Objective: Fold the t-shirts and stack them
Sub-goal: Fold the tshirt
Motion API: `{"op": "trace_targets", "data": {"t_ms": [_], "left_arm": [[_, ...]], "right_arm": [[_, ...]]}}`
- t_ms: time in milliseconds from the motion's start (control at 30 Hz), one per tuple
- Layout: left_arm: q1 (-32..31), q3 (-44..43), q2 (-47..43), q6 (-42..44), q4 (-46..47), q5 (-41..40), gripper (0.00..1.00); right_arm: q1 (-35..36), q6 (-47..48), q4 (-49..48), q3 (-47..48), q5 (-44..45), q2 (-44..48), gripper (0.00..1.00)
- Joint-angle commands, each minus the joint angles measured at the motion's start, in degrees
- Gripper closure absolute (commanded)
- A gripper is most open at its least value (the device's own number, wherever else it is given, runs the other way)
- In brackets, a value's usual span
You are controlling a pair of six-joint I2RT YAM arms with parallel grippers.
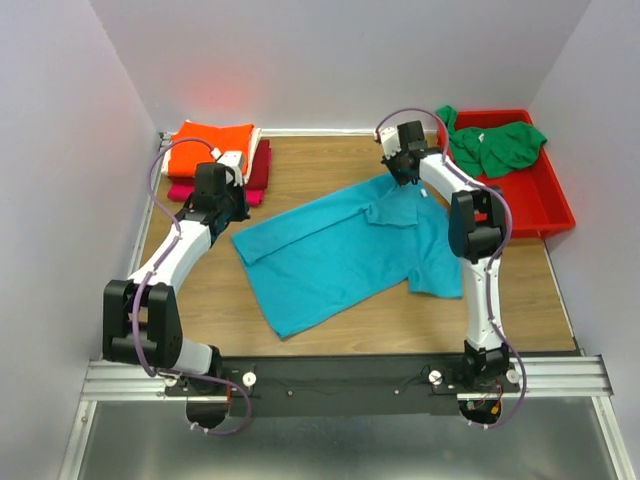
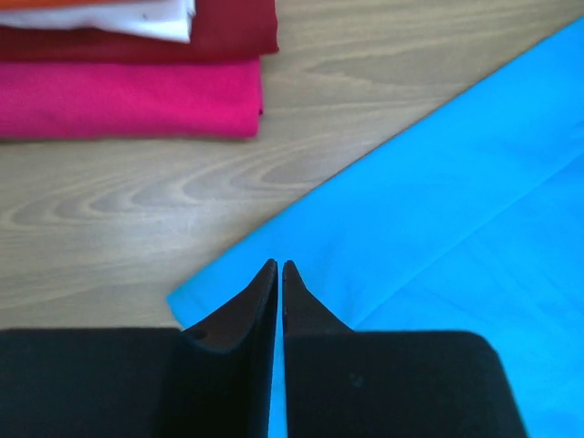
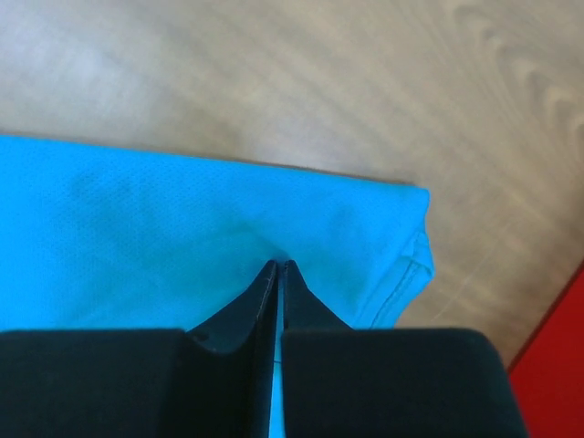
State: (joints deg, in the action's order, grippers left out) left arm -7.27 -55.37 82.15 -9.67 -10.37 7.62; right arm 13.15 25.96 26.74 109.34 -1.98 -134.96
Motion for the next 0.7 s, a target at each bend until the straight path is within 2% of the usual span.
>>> {"op": "trace_targets", "data": {"t_ms": [0, 67, 100, 133, 167, 267, 367, 400, 433, 500, 567, 600, 633, 667], "left_arm": [[-0.20, -0.88, -4.44, 4.22, -0.01, -1.91, 0.84], [-0.20, 0.00, -6.73, 5.18, 1.22, -1.73, 0.77], [-0.20, 0.53, -9.44, 5.54, 3.14, -0.95, 0.67], [-0.20, 1.14, -10.86, 5.89, 4.38, -0.15, 0.61], [-0.12, 2.36, -13.48, 6.15, 5.53, 0.81, 0.49], [0.41, 4.48, -15.96, 6.15, 9.57, 6.42, 0.31], [0.50, 4.22, -15.44, 5.81, 8.88, 15.12, 0.30], [0.15, 4.22, -15.27, 4.41, 8.18, 17.84, 0.30], [-0.37, 4.48, -15.44, 3.53, 7.74, 18.57, 0.30], [-2.21, 4.31, -16.23, 2.56, 4.94, 19.37, 0.31], [-6.34, 3.87, -16.84, 0.53, 1.95, 18.83, 0.33], [-8.18, 3.78, -17.46, 0.36, -1.11, 18.05, 0.37], [-13.60, 3.78, -17.98, -1.12, -2.62, 16.39, 0.37], [-16.43, 3.96, -18.42, -1.75, -4.03, 15.16, 0.38]], "right_arm": [[0.21, -0.73, 4.02, 8.57, 5.49, -8.90, 0.89], [0.13, -1.08, 4.11, 12.28, 6.72, -10.76, 0.89], [0.21, -1.17, 4.19, 13.78, 6.99, -11.81, 0.88], [0.21, -1.26, 4.20, 17.01, 6.99, -13.21, 0.85], [0.21, -1.52, 4.20, 18.18, 6.81, -13.66, 0.83], [0.13, -2.05, 4.28, 20.21, 4.80, -11.92, 0.69], [0.21, -2.14, 4.28, 17.68, 2.43, -5.36, 0.61], [0.13, -1.44, 4.28, 14.10, -0.54, -2.62, 0.60], [0.21, -1.09, 4.28, 11.19, -2.22, 2.54, 0.52], [0.21, 1.80, 4.55, 0.92, -9.95, 9.33, 0.44], [0.21, 6.44, 4.98, -6.47, -15.92, 16.44, 0.35], [0.21, 8.39, 6.20, -13.99, -22.22, 22.74, 0.33], [0.21, 9.98, 6.65, -17.46, -24.72, 26.55, 0.30], [0.21, 11.56, 7.00, -21.32, -26.92, 29.63, 0.30]]}}
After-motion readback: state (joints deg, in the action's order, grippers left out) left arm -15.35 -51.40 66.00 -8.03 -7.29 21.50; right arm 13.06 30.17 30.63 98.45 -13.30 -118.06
